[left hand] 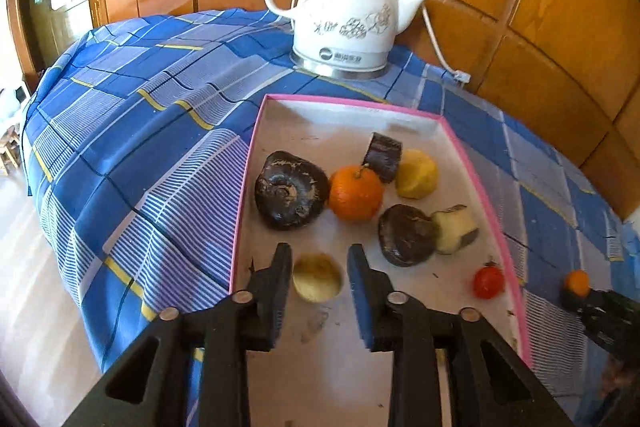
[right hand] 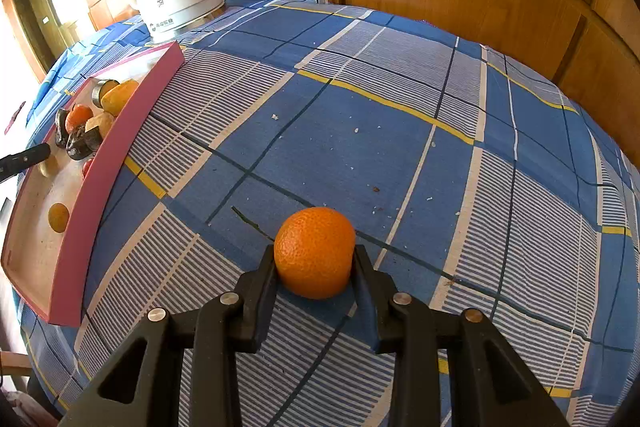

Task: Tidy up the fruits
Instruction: 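Lower the small round fruit into the tray and open the left gripper, then hold the orange in the right gripper above the cloth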

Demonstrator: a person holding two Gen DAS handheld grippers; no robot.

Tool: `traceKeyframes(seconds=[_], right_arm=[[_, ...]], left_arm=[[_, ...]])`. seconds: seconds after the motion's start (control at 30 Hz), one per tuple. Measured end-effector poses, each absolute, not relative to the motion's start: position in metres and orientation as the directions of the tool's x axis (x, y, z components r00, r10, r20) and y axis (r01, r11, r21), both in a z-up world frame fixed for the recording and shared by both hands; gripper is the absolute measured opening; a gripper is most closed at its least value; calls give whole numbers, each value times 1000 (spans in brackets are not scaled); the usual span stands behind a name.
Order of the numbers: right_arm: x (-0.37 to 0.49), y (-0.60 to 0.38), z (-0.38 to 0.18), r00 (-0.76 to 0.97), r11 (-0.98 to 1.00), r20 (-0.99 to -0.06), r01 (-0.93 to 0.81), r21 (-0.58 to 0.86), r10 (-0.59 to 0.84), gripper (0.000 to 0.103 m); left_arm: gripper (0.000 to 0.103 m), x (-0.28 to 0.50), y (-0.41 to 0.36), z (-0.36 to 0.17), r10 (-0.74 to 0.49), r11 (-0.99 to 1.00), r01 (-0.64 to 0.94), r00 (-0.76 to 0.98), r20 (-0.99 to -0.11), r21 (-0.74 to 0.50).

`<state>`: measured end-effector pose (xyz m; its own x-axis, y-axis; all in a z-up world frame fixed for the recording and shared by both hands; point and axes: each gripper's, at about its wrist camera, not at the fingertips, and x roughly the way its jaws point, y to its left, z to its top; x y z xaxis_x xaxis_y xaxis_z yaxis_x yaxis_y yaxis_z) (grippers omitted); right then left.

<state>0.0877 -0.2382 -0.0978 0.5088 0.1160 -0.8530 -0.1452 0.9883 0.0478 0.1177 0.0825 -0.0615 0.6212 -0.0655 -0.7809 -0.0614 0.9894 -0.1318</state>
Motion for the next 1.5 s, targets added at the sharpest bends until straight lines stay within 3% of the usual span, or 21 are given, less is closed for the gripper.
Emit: traceKeyframes(seconds=[0.03,0.1,0.4,1.03,1.5], right_arm=[[88,-238,-98,509,988,-853,-144,49,117,35],[88,-238,-98,510,988,-852,-143,49,116,35],[87,-238,-98,514,989,-851,-139,42,108,36],[83,-233,-98,532,993,-844,-117,5,67,36],[84,-229,-98,528,994,-848,-109,-16,44,35]], left_arm=[[45,118,83,-62,-57,990,-67,624,-779,-126],[53,112,84,-59,-47,989,-77,642,-765,-125],[54,74,78,-45,8,993,-89,677,-736,-72],[72,21,55,-5,-1,999,-24,766,-643,-30],[74,15,59,-4,0,999,-35,767,-641,-42]])
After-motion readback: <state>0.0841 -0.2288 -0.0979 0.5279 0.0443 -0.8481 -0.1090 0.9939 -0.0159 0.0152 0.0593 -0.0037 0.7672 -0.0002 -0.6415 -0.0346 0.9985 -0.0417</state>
